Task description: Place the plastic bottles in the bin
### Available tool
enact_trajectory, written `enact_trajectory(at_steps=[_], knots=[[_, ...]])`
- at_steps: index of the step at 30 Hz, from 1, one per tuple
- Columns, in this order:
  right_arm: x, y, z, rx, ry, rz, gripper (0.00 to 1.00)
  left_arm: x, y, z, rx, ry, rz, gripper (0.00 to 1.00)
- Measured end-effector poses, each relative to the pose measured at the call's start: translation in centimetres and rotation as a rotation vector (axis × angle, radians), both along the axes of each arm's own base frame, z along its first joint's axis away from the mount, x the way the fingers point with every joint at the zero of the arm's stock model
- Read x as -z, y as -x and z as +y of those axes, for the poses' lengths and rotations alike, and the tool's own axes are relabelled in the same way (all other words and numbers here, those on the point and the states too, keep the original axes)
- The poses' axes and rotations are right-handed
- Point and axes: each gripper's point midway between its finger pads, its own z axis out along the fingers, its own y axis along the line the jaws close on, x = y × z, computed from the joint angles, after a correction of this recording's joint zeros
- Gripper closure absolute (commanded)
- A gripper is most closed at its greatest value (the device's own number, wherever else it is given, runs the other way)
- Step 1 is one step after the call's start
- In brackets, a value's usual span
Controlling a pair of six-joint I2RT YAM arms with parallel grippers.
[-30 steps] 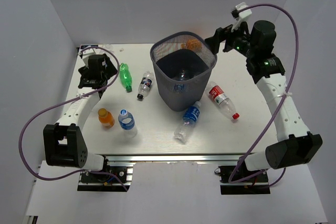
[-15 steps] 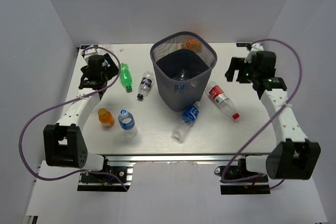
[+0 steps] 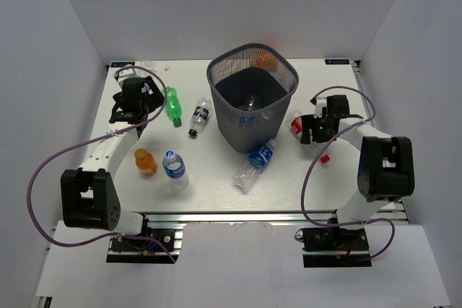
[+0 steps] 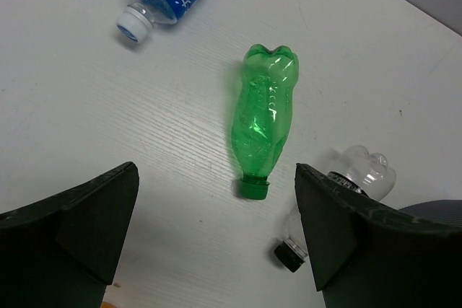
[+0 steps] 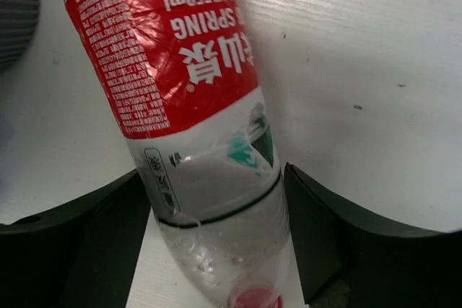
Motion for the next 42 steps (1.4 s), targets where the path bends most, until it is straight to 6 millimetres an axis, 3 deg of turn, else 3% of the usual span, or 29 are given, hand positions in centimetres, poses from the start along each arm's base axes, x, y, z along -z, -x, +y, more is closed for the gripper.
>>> enact_trajectory(at_steps=[2,5,7,9,11,14,17,18,19,20,23,25,27,28,32,34,37,39,42], knots=[[0.7,-0.4,0.2,0.0,-0.007,0.024,0.36,0.2,0.0,-0.2,0.01,0.005,0.006,0.02],[0.2,-1.3,0.2,0.008,-0.014,-0.003,0.5,0.4,-0.1,-0.5,0.024,0.012,0.01,0.02],[-0.3,-1.5,0.3,0.023,-0.021,-0.017,0.54,0.3,-0.2,-0.6,0.032,0.012,0.006,0.02],[-1.7,-1.8,0.3,0.046,-0.03,-0.049,0.55,0.3,-0.2,-0.7,0.041,0.012,0.005,0.02],[-4.4,-2.3,0.3,0.069,-0.037,-0.104,0.56,0.3,-0.2,-0.7,0.044,0.012,0.005,0.02],[-12.0,-4.6,0.0,0.106,-0.049,-0.288,0.56,0.4,-0.2,-0.7,0.043,0.011,0.008,0.02],[-22.4,-6.3,0.1,0.115,-0.084,-0.539,0.59,0.3,-0.2,-0.7,0.041,0.01,0.007,0.02],[-24.8,-6.4,0.4,0.105,-0.099,-0.593,0.61,0.4,-0.2,-0.7,0.041,0.009,0.008,0.02],[-29.6,-6.4,0.8,0.088,-0.118,-0.702,0.61,0.3,-0.2,-0.6,0.041,0.007,0.007,0.02],[-32.6,-6.2,1.3,0.065,-0.133,-0.767,0.61,0.3,-0.2,-0.6,0.042,0.006,0.007,0.02],[-40.6,-5.3,5.7,-0.091,-0.192,-0.928,0.58,0.3,-0.2,-0.7,0.048,0.0,0.008,0.02],[-43.2,-4.5,9.9,-0.235,-0.244,-0.965,0.55,0.3,-0.3,-0.8,0.06,-0.004,0.006,0.02],[-43.7,-4.0,14.0,-0.365,-0.28,-0.956,0.5,0.3,-0.7,-0.9,0.073,-0.007,0.009,0.02],[-43.0,-3.9,16.2,-0.428,-0.291,-0.928,0.4,0.3,-1.1,-1.1,0.084,-0.008,0.011,0.02],[-36.7,-4.7,20.9,-0.551,-0.3,-0.741,0.15,0.8,-2.3,-1.7,0.13,-0.018,0.029,0.02],[-33.7,-5.5,21.5,-0.554,-0.288,-0.658,0.11,1.2,-3.0,-2.0,0.147,-0.017,0.042,0.02],[-31.3,-6.0,21.5,-0.547,-0.272,-0.585,0.11,2.2,-4.2,-2.2,0.156,-0.017,0.066,0.02],[-31.5,-6.2,21.3,-0.541,-0.27,-0.587,0.11,3.3,-4.7,-2.3,0.161,-0.016,0.092,0.02],[-34.1,-6.4,21.3,-0.53,-0.281,-0.649,0.11,5.2,-5.2,-2.8,0.179,-0.003,0.135,0.02]])
